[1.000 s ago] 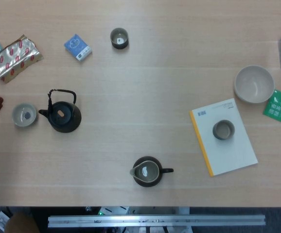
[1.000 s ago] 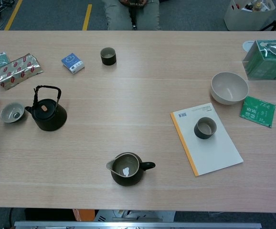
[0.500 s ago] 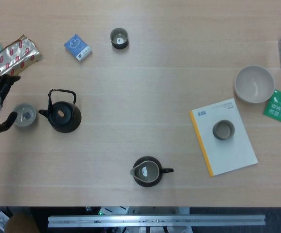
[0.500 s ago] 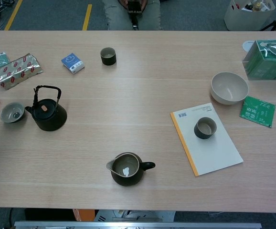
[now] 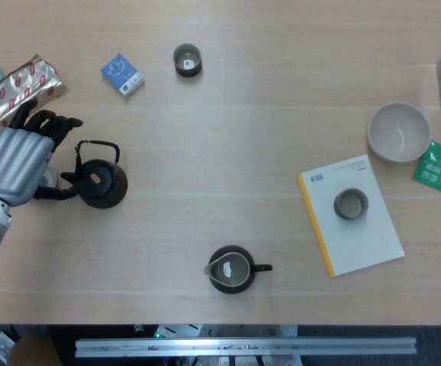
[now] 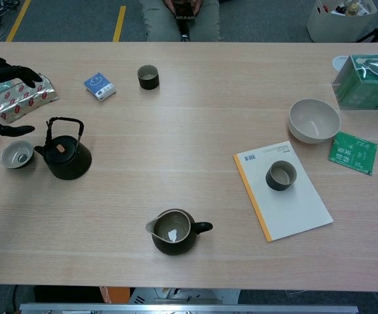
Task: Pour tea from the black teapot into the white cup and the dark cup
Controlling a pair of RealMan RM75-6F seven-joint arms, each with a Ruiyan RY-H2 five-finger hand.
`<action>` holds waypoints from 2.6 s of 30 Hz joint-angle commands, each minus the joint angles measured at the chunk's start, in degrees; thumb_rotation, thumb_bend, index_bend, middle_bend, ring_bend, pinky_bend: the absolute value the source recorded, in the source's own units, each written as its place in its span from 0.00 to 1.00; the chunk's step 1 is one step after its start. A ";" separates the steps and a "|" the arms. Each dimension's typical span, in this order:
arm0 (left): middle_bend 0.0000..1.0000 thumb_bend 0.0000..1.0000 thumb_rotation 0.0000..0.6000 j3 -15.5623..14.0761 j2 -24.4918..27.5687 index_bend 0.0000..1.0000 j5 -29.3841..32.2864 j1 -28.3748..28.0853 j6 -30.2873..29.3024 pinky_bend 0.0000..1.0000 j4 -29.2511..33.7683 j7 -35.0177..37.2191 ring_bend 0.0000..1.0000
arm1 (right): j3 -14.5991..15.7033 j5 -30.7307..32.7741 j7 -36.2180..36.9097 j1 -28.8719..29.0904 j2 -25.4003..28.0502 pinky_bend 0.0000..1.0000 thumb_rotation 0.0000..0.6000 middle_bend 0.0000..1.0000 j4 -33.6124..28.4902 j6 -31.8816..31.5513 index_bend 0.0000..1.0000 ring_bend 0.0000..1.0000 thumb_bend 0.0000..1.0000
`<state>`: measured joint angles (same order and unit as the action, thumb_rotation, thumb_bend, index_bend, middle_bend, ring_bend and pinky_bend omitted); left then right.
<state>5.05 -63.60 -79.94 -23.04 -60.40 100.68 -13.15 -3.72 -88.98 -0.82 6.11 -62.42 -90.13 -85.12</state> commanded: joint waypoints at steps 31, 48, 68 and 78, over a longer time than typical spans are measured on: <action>0.24 0.17 0.95 -4.66 -6.35 0.22 15.94 -3.54 5.36 0.07 -7.10 -17.97 0.18 | 0.73 0.79 0.54 0.02 0.12 0.22 1.00 0.32 0.06 1.58 0.36 0.18 0.12; 0.24 0.17 0.95 -4.77 -10.13 0.22 16.44 -6.61 6.35 0.07 -7.59 -18.76 0.18 | 1.19 1.33 2.07 -1.35 0.47 0.22 1.00 0.32 0.84 0.44 0.36 0.18 0.12; 0.18 0.17 0.99 -5.99 -10.37 0.08 11.39 -8.19 4.60 0.07 -0.55 -16.91 0.16 | 1.37 1.61 4.65 -2.36 -0.30 0.22 1.00 0.32 3.26 -0.22 0.36 0.18 0.12; 0.00 0.17 1.00 -5.11 -12.25 0.00 9.50 -7.73 1.90 0.07 -0.26 -14.60 0.02 | 1.31 1.45 4.82 -2.26 -0.49 0.22 1.00 0.32 3.58 -0.05 0.36 0.18 0.12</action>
<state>-0.25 -75.64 -70.37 -30.83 -58.29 100.44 -27.92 -2.40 -87.55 4.00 3.87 -62.93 -86.56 -85.17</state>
